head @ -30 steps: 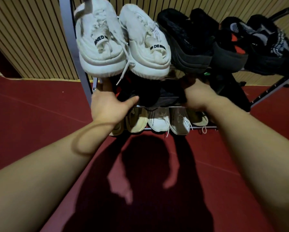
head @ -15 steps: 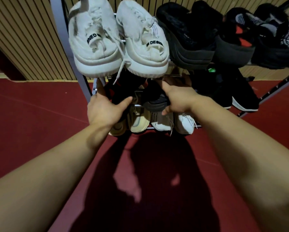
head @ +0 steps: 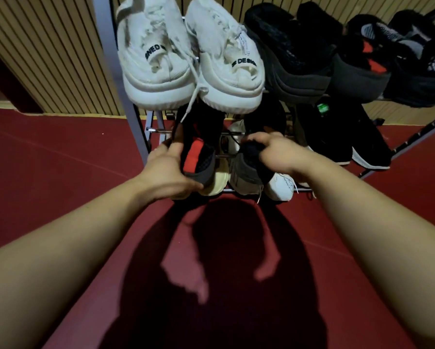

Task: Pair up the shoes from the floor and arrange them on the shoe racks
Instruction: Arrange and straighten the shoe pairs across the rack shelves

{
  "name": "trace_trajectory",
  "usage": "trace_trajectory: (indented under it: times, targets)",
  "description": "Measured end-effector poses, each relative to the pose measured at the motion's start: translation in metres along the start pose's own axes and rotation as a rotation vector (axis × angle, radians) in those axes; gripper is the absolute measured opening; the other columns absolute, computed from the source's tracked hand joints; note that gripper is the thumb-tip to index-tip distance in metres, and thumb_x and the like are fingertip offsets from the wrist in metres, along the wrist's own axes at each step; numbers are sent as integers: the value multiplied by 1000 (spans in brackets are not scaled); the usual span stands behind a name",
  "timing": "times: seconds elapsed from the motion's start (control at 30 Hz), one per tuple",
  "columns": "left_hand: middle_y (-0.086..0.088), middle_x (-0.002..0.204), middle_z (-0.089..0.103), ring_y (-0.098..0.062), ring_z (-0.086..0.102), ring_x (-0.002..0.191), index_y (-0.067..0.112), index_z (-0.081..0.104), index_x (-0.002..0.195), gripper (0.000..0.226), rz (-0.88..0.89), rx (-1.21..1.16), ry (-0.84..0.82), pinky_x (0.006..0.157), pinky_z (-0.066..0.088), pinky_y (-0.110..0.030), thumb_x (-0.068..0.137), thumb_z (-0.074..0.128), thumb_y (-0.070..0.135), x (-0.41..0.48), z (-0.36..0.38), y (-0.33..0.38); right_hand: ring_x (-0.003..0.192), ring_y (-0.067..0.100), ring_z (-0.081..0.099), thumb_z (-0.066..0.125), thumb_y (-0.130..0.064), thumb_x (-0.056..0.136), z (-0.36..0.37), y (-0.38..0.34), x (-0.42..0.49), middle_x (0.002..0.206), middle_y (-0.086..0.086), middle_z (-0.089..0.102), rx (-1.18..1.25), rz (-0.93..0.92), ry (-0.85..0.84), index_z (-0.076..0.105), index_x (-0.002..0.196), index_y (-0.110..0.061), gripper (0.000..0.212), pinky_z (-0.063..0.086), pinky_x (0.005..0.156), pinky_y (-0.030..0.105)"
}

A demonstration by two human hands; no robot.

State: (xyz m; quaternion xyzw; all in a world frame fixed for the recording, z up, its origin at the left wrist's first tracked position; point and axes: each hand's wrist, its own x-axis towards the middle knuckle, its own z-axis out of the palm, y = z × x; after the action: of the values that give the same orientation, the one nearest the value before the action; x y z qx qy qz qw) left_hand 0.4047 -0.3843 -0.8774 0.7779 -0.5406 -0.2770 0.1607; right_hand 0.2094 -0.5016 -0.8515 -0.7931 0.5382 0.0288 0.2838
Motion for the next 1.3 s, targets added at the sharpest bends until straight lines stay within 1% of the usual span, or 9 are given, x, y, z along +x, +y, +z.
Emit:
trace_trajectory:
  times: [0.07,0.17,0.33,0.5,0.7,0.87,1.03,1.17,1.3]
  targets:
    - [-17,131,34,-33,29,128,24,21,146,99,21,13,-4,105,29,-33,68,80,38,-3,3,2,136,39,28,49,-30,92,9,-7,1,150,16,21,212,138,84,34,143,-30,53,27,113,42]
    - [-15,127,33,-31,28,126,27,19,146,99,45,31,13,105,29,-32,69,79,41,-6,8,3,142,34,15,62,-52,82,28,-6,-7,155,13,4,240,188,126,17,149,-25,85,19,117,39]
    - [-17,130,33,-32,27,126,24,18,148,94,93,41,68,108,26,-32,75,71,49,-3,18,-2,135,35,23,70,-35,79,35,7,-18,146,13,21,123,-14,235,24,145,-23,82,24,108,33]
    - [-22,137,30,-35,28,129,16,10,151,96,105,113,131,110,26,-37,80,61,54,4,34,3,134,31,26,72,-35,78,34,13,-19,140,11,31,92,-132,232,21,149,-22,88,23,109,31]
    - [-23,133,34,-35,30,130,12,21,149,89,88,36,178,110,27,-35,80,66,46,7,40,9,134,30,27,69,-40,80,36,8,-7,144,10,33,106,-189,215,18,150,-24,88,24,107,31]
    - [-26,132,37,-41,22,133,20,32,144,73,55,6,108,115,16,-41,83,63,47,13,31,5,132,34,28,64,-39,84,37,6,1,143,14,34,114,-191,205,19,149,-26,80,23,105,30]
    - [-30,135,37,-44,22,134,16,43,134,66,27,20,98,116,10,-44,81,64,50,16,25,10,134,35,28,40,-37,98,28,5,6,144,20,36,209,-108,192,23,148,-23,55,23,107,33]
    - [-20,139,44,-36,27,137,20,26,146,102,49,55,191,116,5,-50,63,45,77,17,22,21,134,37,27,30,-50,98,9,23,1,140,25,38,-83,70,385,41,137,-9,58,22,107,43]
    - [-22,155,11,-38,11,143,29,8,151,88,194,207,284,110,23,-52,79,41,67,18,27,42,144,37,4,41,-56,93,-19,71,0,156,17,12,-197,437,477,23,148,-15,71,14,112,52]
